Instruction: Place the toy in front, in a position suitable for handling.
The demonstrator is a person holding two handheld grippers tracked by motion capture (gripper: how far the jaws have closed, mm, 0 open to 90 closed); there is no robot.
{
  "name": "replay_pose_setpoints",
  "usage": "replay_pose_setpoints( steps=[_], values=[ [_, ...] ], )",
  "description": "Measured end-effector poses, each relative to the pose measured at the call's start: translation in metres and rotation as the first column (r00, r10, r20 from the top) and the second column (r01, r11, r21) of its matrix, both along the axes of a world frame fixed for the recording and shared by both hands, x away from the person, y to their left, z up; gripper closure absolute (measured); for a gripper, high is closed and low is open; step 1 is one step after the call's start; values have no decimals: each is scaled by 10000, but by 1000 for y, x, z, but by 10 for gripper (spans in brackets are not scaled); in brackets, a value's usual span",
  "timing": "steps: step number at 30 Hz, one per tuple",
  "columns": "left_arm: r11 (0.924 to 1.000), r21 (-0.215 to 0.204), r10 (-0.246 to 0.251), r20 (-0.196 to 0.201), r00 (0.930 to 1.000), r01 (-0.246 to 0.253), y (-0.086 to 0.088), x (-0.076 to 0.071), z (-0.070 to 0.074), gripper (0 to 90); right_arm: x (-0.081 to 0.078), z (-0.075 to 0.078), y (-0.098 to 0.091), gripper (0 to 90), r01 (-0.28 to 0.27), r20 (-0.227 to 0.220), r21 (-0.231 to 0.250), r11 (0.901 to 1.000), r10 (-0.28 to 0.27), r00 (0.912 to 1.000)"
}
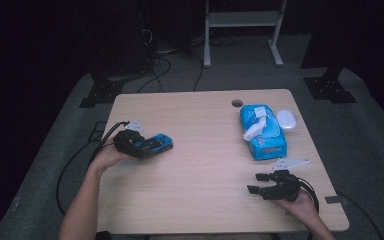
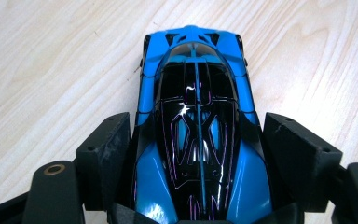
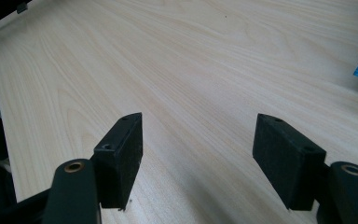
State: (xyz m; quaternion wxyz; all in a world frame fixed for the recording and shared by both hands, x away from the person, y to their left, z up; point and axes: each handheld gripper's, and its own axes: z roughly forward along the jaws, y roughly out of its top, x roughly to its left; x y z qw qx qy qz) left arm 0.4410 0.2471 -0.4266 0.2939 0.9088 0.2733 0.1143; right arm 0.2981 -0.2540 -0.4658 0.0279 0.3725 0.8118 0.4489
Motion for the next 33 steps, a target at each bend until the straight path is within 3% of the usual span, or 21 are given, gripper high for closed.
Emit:
replay_pose_setpoints(
  steps=[12, 15, 20, 30, 33],
  values=[
    [9999, 114, 87, -97, 9999, -86, 2, 1, -4, 249, 0, 0, 0, 326, -9, -7, 3, 10000, 9, 10000],
    [9975, 700, 75, -229, 9997, -59, -2, 1, -9, 250, 0, 0, 1, 326, -25, -9, -3, 10000, 25, 10000],
    [9980, 608, 179, -359, 9992, -157, 0, 1, -15, 249, 0, 0, 1, 326, -24, -6, -2, 10000, 24, 10000],
    [9946, 1029, 151, -439, 9989, -105, -2, 2, -18, 250, 0, 0, 1, 326, -41, 12, -12, 10000, 41, 10000],
    [9950, 988, 202, -448, 9988, -157, -2, 2, -19, 250, 0, 0, 0, 326, -8, 12, 14, 10000, 8, 10000]
  ],
)
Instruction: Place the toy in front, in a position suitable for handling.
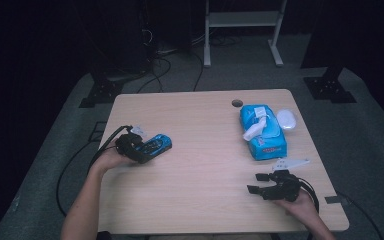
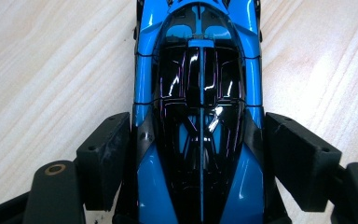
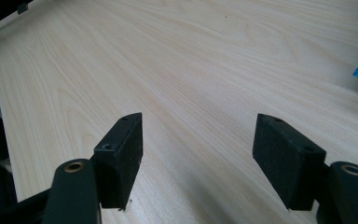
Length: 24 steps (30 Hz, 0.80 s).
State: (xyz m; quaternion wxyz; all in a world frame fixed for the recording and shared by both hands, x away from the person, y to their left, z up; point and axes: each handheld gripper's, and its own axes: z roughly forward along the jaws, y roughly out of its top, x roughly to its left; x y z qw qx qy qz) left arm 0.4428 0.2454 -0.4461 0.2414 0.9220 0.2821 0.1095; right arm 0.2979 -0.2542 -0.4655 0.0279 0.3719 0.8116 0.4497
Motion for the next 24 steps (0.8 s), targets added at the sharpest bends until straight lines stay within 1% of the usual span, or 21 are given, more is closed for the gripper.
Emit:
replay_pose_setpoints(
  steps=[2, 8, 9, 10, 11, 14, 16, 17, 18, 20, 22, 23, 24],
  values=[
    [10000, 14, -5, 0, 10000, 5, -1, 0, 0, 250, 0, 0, 0, 326, -1, -3, -2, 10000, 1, 10000],
    [9997, 223, 44, -214, 9998, -39, -3, 3, 1, 245, 0, 0, 1, 326, -41, -5, -39, 10000, 41, 10000],
    [9996, 276, 23, -150, 9999, -19, -4, 3, 1, 239, 0, 0, 1, 326, -42, -3, -37, 10000, 42, 10000],
    [9995, 318, 78, -35, 10000, -76, -6, 3, 1, 178, 0, 0, 1, 326, -39, 1, -32, 10000, 39, 10000],
    [9993, 350, 145, -32, 9999, -144, -8, 4, 1, 178, 0, 0, 1, 326, -39, 1, -32, 10000, 39, 10000],
    [9993, 220, 292, 202, 9994, -296, -12, 7, 1, 143, 0, 0, 1, 326, -71, -32, -58, 10000, 70, 10000],
    [9989, 177, 441, 101, 9990, -442, -15, 9, -2, 132, 0, 0, 2, 326, -84, -17, -52, 10000, 84, 10000],
    [9984, 313, 457, 142, 9989, -462, -16, 11, -3, 130, 0, -1, 1, 326, -77, -3, -36, 10000, 77, 10000],
    [9984, 313, 457, 142, 9989, -462, -16, 11, -3, 116, 0, -1, 1, 326, -77, -3, -36, 10000, 77, 10000],
    [9981, 217, 584, 35, 9983, -585, -19, 13, -7, 113, 0, -1, 1, 326, -52, -29, -14, 10000, 52, 10000],
    [9980, 183, 609, 55, 9981, -610, -20, 14, -7, 125, 1, -1, 1, 326, -61, -20, -15, 10000, 61, 10000],
    [9980, 10, 633, -62, 9980, -633, -22, 16, -9, 135, 0, -1, 1, 326, -76, -20, -24, 10000, 76, 10000],
    [9977, -4, 673, -137, 9976, -673, -24, 17, -9, 136, 0, -1, 1, 326, -82, -20, -25, 10000, 82, 10000]
  ],
)
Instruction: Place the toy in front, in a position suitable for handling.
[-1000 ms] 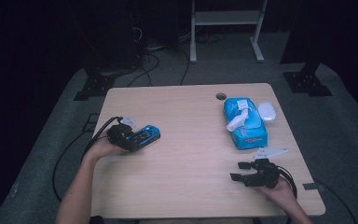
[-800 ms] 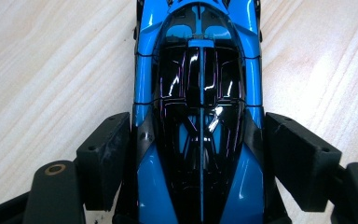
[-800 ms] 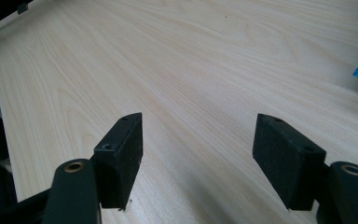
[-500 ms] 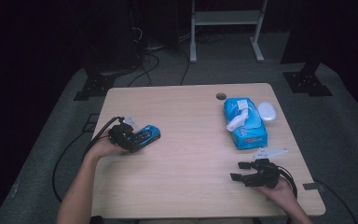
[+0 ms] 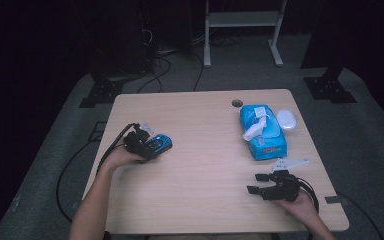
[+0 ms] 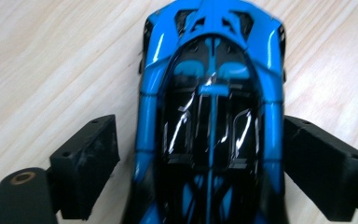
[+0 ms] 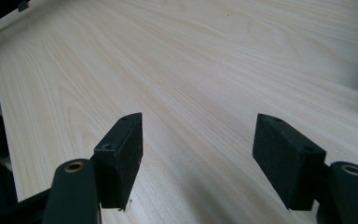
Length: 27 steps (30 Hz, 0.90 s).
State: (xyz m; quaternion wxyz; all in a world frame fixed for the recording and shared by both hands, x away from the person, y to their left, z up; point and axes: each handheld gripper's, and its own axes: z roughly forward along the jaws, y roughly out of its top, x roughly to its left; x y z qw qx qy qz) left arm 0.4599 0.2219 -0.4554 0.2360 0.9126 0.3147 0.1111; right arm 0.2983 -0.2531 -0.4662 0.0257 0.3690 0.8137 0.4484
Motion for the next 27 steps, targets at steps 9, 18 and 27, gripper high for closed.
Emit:
replay_pose_setpoints(
  steps=[9, 18, 27],
  values=[
    [9997, -250, -85, -62, 9999, 84, -3, 2, 0, 252, -1, 1, 0, 326, 17, 14, 10, 10000, -17, 10000],
    [9991, -329, -279, 210, 9994, 286, -3, -2, 3, 276, -1, 1, -1, 326, 31, 67, 50, 10000, -31, 10000],
    [9983, -518, -253, 375, 9990, 272, 1, -6, 7, 277, -1, 2, -1, 326, 66, 80, 55, 10000, -66, 9999]
  ],
)
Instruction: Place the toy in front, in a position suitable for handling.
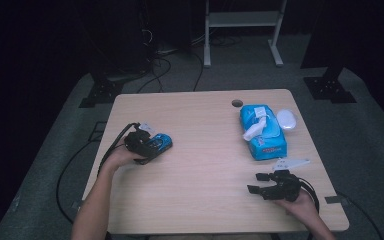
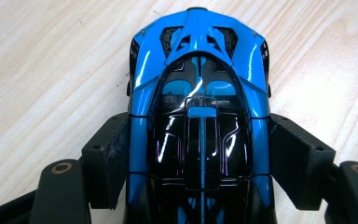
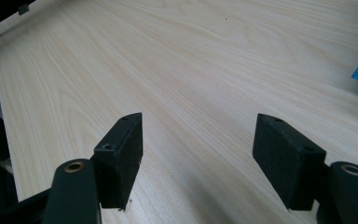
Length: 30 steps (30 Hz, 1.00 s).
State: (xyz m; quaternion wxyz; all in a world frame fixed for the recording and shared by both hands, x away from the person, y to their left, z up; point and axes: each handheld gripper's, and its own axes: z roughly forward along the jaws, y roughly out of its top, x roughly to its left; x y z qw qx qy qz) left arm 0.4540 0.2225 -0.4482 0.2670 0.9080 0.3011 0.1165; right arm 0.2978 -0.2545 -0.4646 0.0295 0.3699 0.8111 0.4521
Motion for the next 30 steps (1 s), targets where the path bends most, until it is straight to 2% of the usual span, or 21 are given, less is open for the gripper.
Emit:
replay_pose_setpoints(
  steps=[3, 7, 10, 13, 14, 19, 21, 22, 25, 28, 29, 30],
  values=[
    [10000, -21, -42, 98, 9999, 42, 3, -2, 4, 277, 0, 0, 0, 326, 6, -2, -4, 10000, -6, 10000],
    [9994, -338, 30, 402, 9992, -16, 10, -7, 13, 277, 0, 0, 0, 326, 28, 4, -7, 10000, -28, 10000],
    [9992, -406, -13, 611, 9981, 38, 12, -11, 16, 277, 0, 1, 1, 326, 32, 13, -12, 10000, -32, 10000],
    [9951, -990, 45, 959, 9954, 51, 17, -18, 24, 277, 0, 1, 1, 326, 41, 45, -15, 10000, -41, 10000],
    [9951, -990, 45, 959, 9954, 51, 17, -18, 24, 277, 0, 1, 1, 326, 41, 45, -15, 10000, -41, 10000],
    [9852, -1693, -3, 1550, 9879, 269, 16, -28, 44, 277, 0, 2, 0, 326, 92, 79, 9, 10000, -93, 9999],
    [9822, -1791, -209, 1911, 9813, 558, 10, -34, 55, 277, 0, 4, -2, 326, 188, 163, 67, 9998, -189, 9997],
    [9822, -1791, -209, 1911, 9813, 558, 10, -34, 55, 277, 0, 4, -2, 326, 188, 163, 67, 9998, -189, 9997],
    [9798, -1737, -602, 2151, 9747, 989, -2, -42, 67, 277, -1, 7, -5, 326, 290, 279, 149, 9995, -294, 9992],
    [9740, -1734, -1050, 2240, 9689, 1456, -18, -49, 72, 277, -2, 11, -10, 326, 456, 424, 271, 9986, -467, 9980],
    [9708, -1637, -1366, 2247, 9648, 1756, -30, -53, 72, 277, -2, 12, -11, 326, 489, 444, 296, 9984, -502, 9977],
    [9708, -1637, -1366, 2247, 9648, 1756, -30, -53, 72, 277, -2, 12, -11, 326, 489, 444, 296, 9984, -502, 9977]
  ],
)
